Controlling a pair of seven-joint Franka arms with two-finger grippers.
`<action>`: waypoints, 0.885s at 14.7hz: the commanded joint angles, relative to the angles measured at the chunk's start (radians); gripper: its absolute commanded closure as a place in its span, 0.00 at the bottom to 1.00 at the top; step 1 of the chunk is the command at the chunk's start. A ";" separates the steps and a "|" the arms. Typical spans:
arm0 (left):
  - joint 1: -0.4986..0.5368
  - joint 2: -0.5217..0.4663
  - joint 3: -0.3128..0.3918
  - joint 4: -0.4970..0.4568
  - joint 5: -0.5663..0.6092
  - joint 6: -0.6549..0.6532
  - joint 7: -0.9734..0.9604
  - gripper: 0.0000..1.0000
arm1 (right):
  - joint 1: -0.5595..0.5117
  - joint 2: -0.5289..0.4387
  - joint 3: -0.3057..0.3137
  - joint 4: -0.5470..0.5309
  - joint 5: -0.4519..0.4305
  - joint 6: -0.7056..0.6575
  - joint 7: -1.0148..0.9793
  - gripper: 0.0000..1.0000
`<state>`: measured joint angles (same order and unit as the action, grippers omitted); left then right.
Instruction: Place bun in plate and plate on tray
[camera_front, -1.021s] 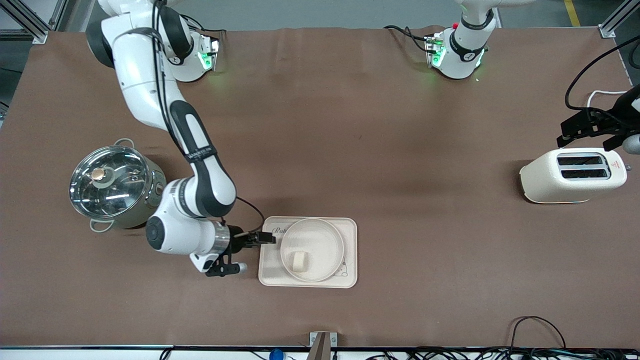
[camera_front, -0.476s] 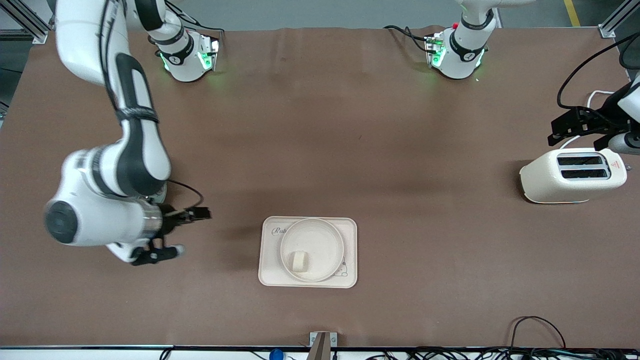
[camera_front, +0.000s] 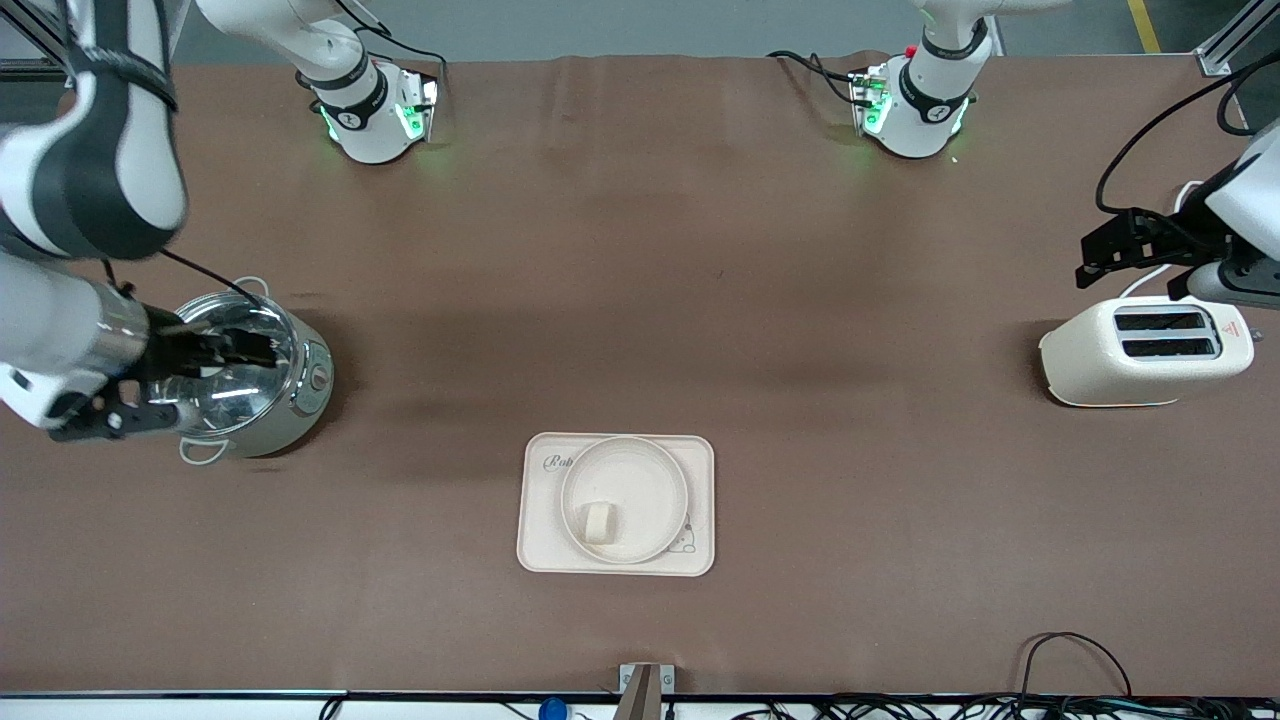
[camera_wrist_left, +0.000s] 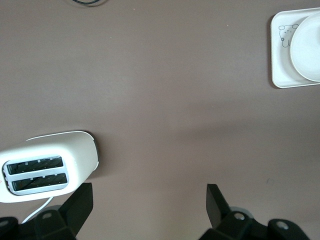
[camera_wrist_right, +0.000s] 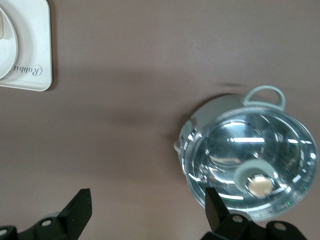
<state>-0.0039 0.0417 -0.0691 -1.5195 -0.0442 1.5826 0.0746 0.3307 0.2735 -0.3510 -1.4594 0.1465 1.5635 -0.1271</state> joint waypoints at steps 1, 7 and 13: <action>0.004 -0.016 -0.004 -0.001 0.010 -0.018 -0.001 0.00 | -0.004 -0.126 0.020 -0.107 -0.057 0.026 -0.002 0.00; -0.001 -0.009 -0.008 0.019 0.029 -0.018 -0.010 0.00 | -0.024 -0.143 0.018 -0.033 -0.062 -0.054 -0.003 0.00; 0.001 -0.009 -0.009 0.018 0.026 -0.018 -0.009 0.00 | -0.111 -0.203 0.067 0.002 -0.051 -0.085 0.041 0.00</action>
<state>-0.0022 0.0401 -0.0732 -1.5101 -0.0343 1.5801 0.0742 0.2633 0.1292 -0.3325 -1.4357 0.1045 1.5012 -0.1221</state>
